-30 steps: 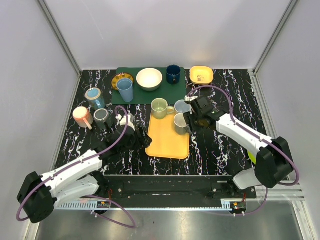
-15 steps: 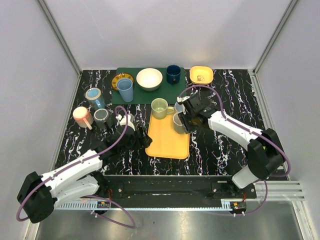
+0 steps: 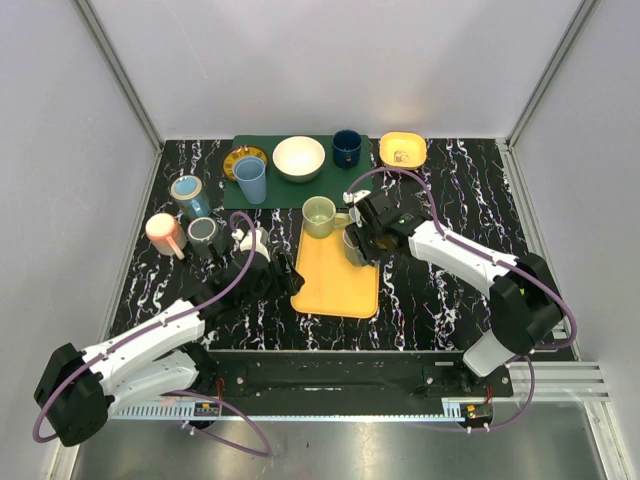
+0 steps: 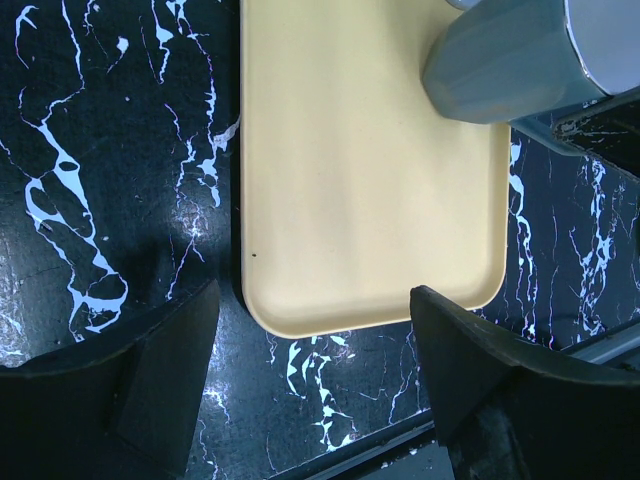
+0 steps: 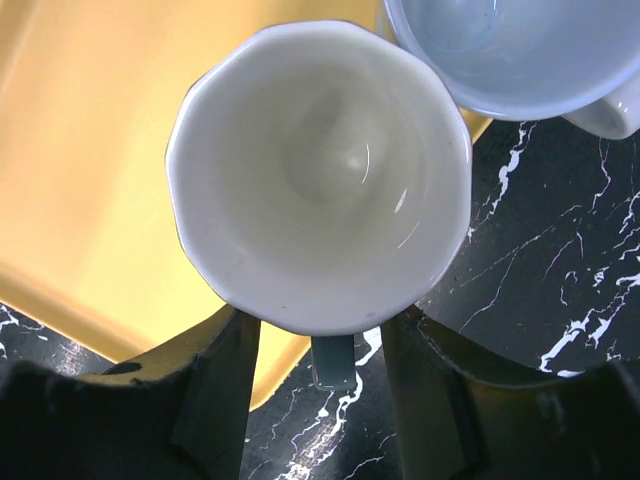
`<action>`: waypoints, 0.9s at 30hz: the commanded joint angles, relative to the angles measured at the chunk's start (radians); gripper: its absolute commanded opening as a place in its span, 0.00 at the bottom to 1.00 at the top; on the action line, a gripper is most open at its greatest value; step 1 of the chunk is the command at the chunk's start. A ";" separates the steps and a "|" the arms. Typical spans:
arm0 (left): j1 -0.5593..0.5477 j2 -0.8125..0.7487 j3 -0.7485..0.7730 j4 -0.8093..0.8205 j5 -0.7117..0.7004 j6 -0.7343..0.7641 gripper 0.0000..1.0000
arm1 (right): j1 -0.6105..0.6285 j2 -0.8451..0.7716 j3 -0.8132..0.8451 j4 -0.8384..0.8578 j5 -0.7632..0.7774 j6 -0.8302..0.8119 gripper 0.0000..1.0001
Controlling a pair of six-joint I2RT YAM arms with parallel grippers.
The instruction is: Turn the mug right side up
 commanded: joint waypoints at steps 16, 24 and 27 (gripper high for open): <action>-0.005 -0.014 -0.025 0.029 -0.005 -0.006 0.79 | 0.011 0.032 0.036 0.056 0.033 0.003 0.12; -0.005 -0.032 -0.034 0.035 -0.009 -0.017 0.79 | 0.016 -0.089 -0.052 0.051 -0.004 0.136 0.00; -0.005 -0.077 -0.045 0.026 -0.037 -0.032 0.79 | 0.014 -0.218 -0.099 0.099 -0.044 0.198 0.00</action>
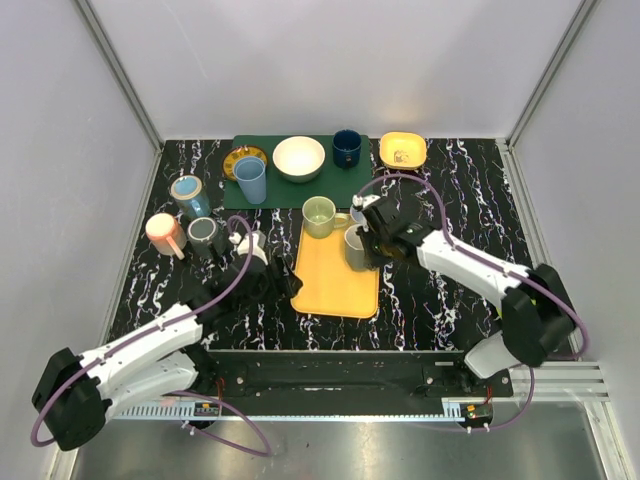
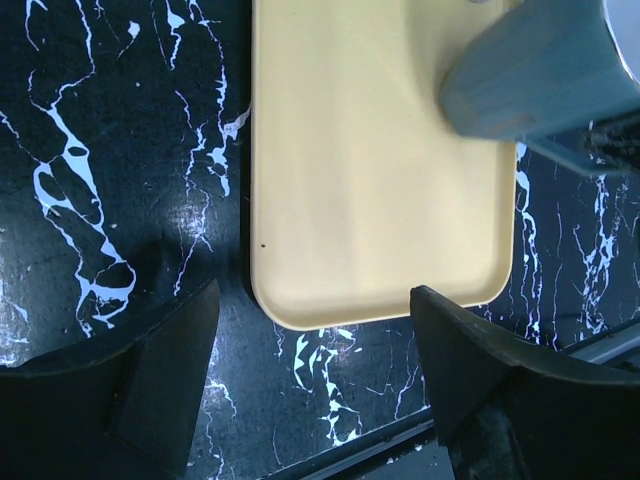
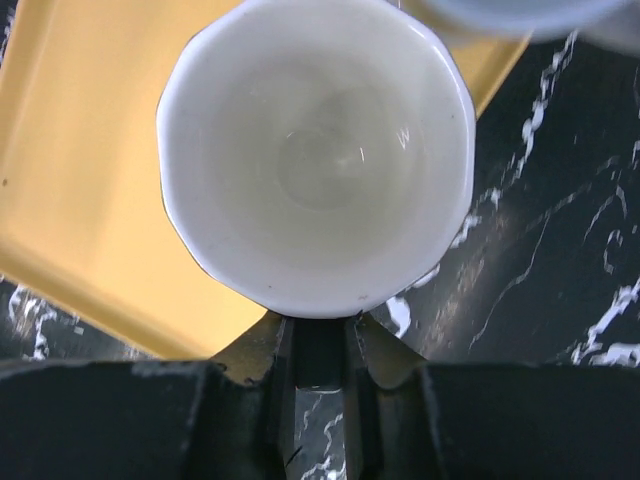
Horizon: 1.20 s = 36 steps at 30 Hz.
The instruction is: Turn the mug right side up
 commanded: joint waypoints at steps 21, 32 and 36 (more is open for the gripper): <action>-0.005 -0.314 -0.317 0.976 0.282 -0.307 0.99 | 0.006 -0.493 -0.396 1.253 -0.512 0.860 0.00; -0.007 -0.002 -0.233 1.420 0.362 -0.357 0.86 | 0.011 -0.412 -0.411 1.475 -0.585 0.974 0.00; -0.007 0.077 -0.199 1.531 0.367 -0.389 0.86 | 0.010 -0.433 -0.405 1.420 -0.597 0.941 0.00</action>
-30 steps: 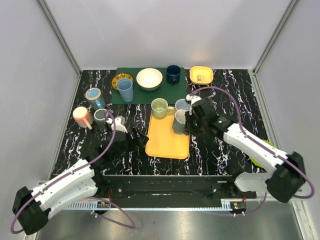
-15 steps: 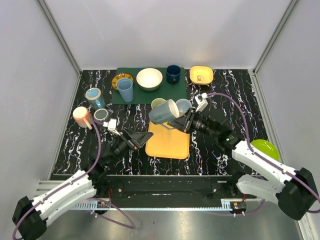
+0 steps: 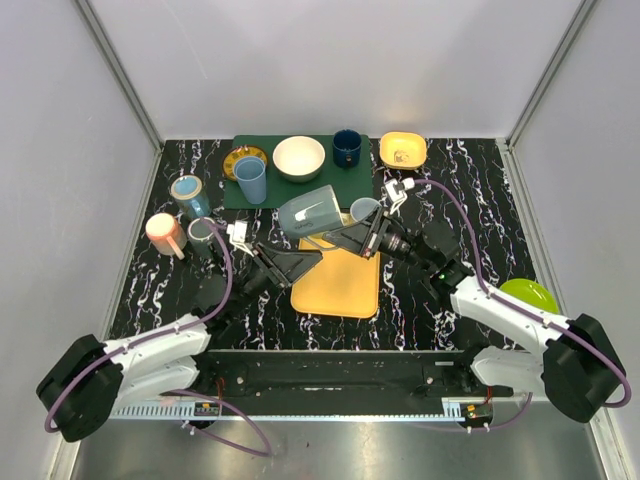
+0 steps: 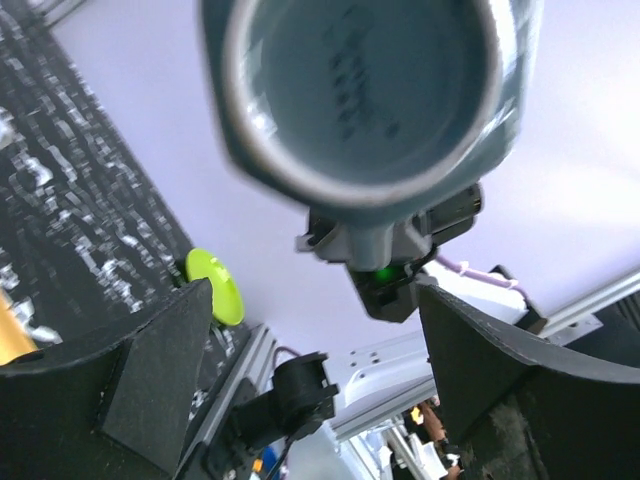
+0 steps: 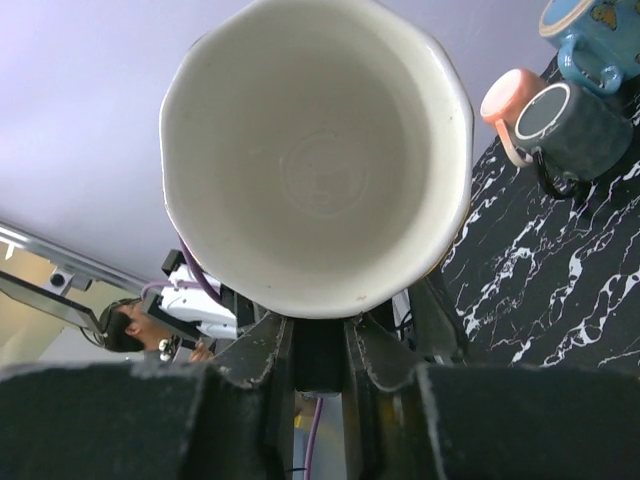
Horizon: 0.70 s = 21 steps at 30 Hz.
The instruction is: Turn the mug right side up
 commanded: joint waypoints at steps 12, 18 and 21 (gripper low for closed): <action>-0.002 0.078 0.166 0.217 -0.007 -0.019 0.58 | 0.014 -0.085 0.014 0.107 -0.051 -0.040 0.00; -0.002 0.112 0.187 0.258 -0.039 -0.038 0.43 | 0.028 -0.091 0.009 0.048 -0.074 -0.085 0.00; -0.002 0.122 0.229 0.242 -0.019 -0.036 0.40 | 0.036 -0.104 0.010 -0.028 -0.076 -0.131 0.00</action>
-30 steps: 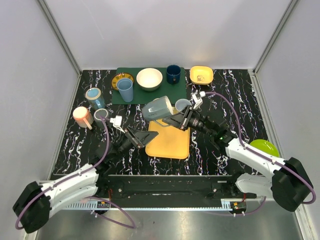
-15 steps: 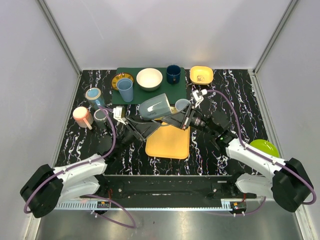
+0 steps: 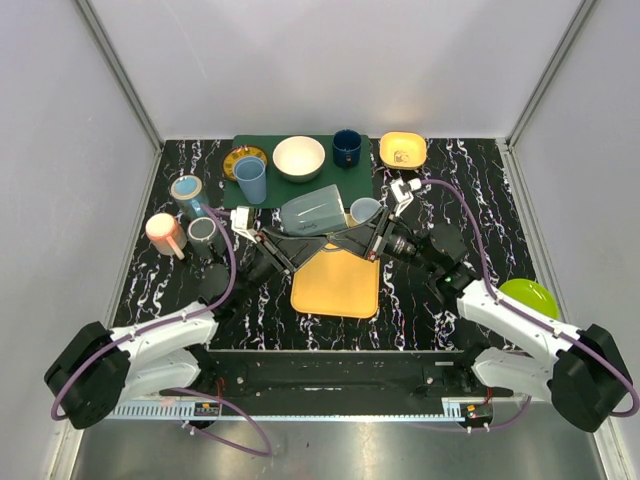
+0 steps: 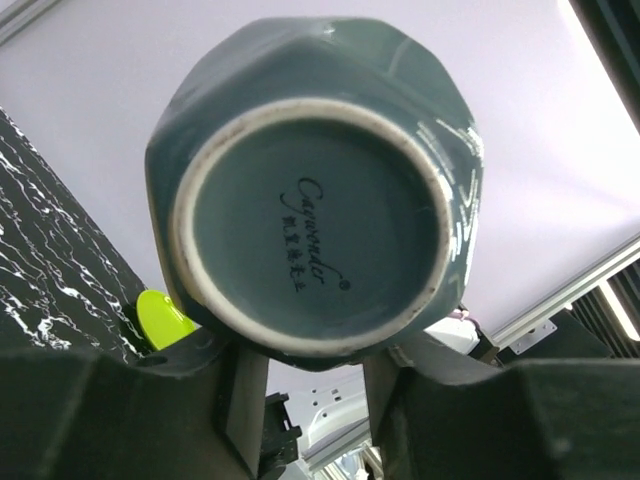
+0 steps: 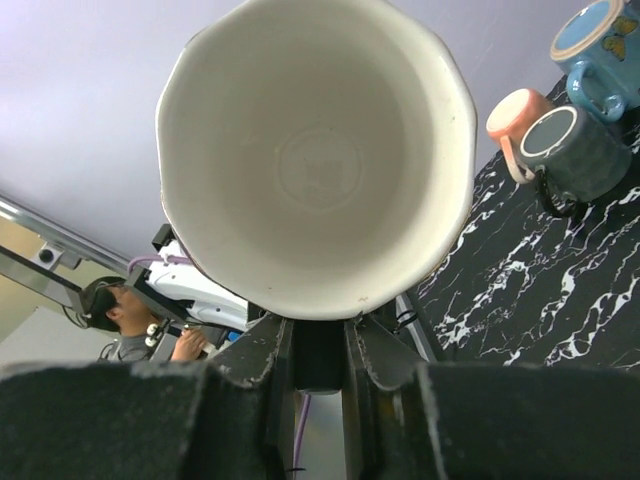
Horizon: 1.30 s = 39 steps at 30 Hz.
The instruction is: Turn the mug right side up
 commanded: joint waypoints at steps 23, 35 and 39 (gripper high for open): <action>0.000 -0.054 0.096 0.030 -0.051 0.061 0.00 | 0.039 -0.205 0.009 -0.358 -0.028 -0.311 0.40; -0.003 -0.106 0.097 -0.098 -0.048 0.148 0.00 | 0.040 -0.202 0.010 -0.299 -0.059 -0.291 0.45; -0.003 -0.264 0.155 -0.494 -0.118 0.336 0.00 | 0.039 -0.265 0.071 -0.520 0.025 -0.425 0.48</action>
